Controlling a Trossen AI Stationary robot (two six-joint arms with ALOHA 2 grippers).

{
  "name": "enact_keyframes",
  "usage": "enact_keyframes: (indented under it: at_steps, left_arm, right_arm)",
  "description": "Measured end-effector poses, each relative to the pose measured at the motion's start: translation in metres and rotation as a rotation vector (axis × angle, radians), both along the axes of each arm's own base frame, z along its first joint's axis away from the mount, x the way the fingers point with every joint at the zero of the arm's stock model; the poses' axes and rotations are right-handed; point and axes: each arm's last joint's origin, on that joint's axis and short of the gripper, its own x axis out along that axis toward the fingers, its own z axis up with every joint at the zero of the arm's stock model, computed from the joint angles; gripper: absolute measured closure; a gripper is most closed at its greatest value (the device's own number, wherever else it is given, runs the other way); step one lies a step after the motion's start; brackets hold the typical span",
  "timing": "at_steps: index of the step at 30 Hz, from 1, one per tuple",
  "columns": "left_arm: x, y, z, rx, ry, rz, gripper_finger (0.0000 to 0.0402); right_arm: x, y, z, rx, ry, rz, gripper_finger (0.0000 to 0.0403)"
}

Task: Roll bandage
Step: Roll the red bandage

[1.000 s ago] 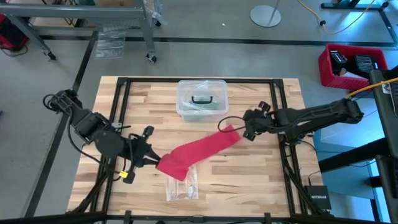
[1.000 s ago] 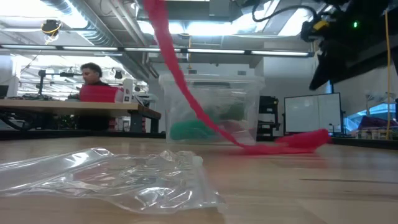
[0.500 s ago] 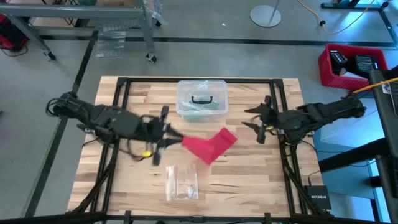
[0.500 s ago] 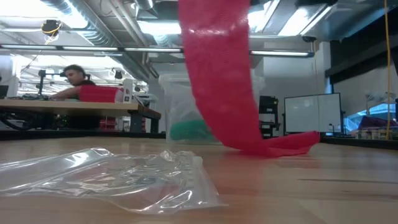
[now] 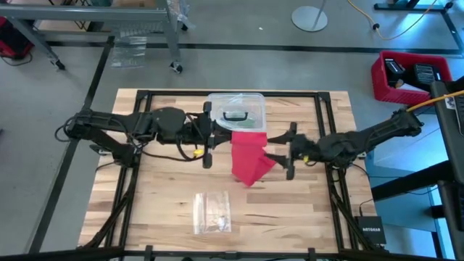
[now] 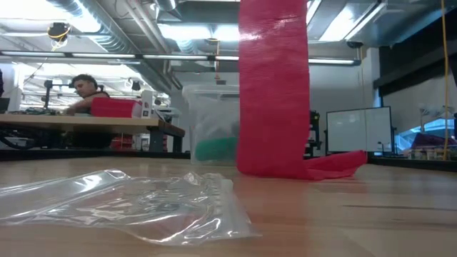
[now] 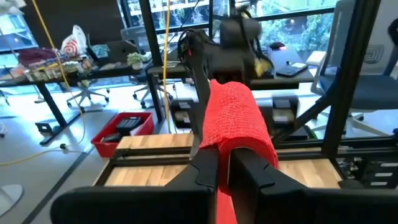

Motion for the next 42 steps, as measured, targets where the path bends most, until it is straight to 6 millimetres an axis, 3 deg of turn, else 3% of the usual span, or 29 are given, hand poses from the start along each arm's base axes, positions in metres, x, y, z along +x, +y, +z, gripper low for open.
enact_keyframes:
  at_steps: [13,16,21,28,33,37,42]
  left_arm:
    - [0.0,0.001,0.002,0.023,-0.014,-0.018,0.0389]
    - [0.0,0.001,0.002,0.005,-0.017,-0.016,0.0389]
    - [0.001,0.0,0.005,-0.008,-0.053,-0.025,0.0389]
    - [-0.002,-0.005,0.016,-0.087,-0.145,-0.214,0.0389]
    - [-0.004,-0.006,0.022,-0.093,-0.201,-0.24,0.0389]
    - [-0.005,-0.004,0.029,-0.062,-0.269,-0.203,0.0389]
    - [-0.005,0.001,0.027,0.046,-0.246,-0.03,0.0389]
  right_arm:
    - [0.035,0.001,-0.024,-0.108,0.072,-0.017,0.0182]
    - [0.039,0.003,-0.025,-0.219,0.069,0.004,0.0235]
    - [0.042,0.002,-0.024,-0.284,0.059,0.007,0.0384]
    - [0.041,-0.001,-0.027,-0.364,0.112,-0.102,0.0397]
    - [0.04,-0.001,-0.026,-0.364,0.107,-0.096,0.0399]
    - [0.043,0.0,-0.031,-0.36,0.126,-0.08,0.0399]
    - [0.043,0.002,-0.03,-0.307,0.107,-0.036,0.04]
